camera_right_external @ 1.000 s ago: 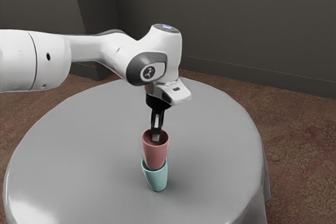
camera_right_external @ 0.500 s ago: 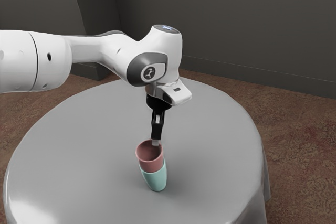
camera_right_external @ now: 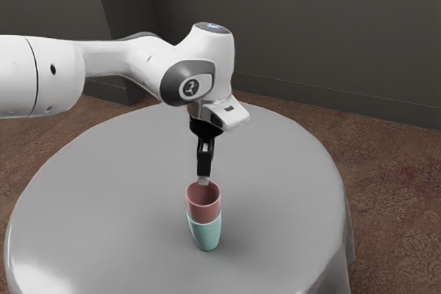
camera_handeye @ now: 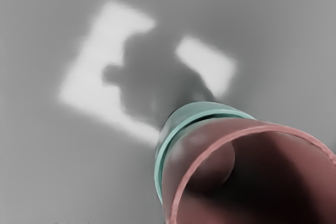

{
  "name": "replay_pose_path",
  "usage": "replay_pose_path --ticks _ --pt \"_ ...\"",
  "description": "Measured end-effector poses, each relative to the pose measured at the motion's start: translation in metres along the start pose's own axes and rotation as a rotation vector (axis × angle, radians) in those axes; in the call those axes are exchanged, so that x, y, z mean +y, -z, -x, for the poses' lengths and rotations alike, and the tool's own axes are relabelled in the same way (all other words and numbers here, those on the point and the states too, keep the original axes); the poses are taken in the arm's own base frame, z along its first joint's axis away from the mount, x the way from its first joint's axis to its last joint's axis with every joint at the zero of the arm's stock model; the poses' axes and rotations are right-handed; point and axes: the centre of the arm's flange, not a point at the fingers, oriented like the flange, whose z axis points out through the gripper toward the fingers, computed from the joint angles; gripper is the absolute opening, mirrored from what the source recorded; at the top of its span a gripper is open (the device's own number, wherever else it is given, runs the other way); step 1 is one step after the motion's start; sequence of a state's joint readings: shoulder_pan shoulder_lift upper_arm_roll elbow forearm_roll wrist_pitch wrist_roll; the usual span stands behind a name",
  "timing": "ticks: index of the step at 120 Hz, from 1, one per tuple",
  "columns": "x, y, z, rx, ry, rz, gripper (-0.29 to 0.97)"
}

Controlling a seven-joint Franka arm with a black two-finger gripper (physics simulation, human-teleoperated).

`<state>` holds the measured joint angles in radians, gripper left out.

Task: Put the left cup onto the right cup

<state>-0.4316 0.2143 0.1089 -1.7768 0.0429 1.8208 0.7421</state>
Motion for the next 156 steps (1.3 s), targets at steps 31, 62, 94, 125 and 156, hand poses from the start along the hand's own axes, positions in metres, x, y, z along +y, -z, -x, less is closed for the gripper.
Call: replay_pose_path --ticks 31,62,94,125,156 --pt "-0.004 0.018 0.012 0.026 0.013 -0.019 0.67" --pt "-0.018 0.036 0.037 0.051 0.045 -0.037 0.68" --pt "-0.045 0.048 0.077 0.038 0.096 -0.078 0.68" --pt "-0.071 0.070 0.137 0.035 0.179 -0.110 0.68" --pt "-0.086 0.102 0.185 0.040 0.237 -0.115 0.68"
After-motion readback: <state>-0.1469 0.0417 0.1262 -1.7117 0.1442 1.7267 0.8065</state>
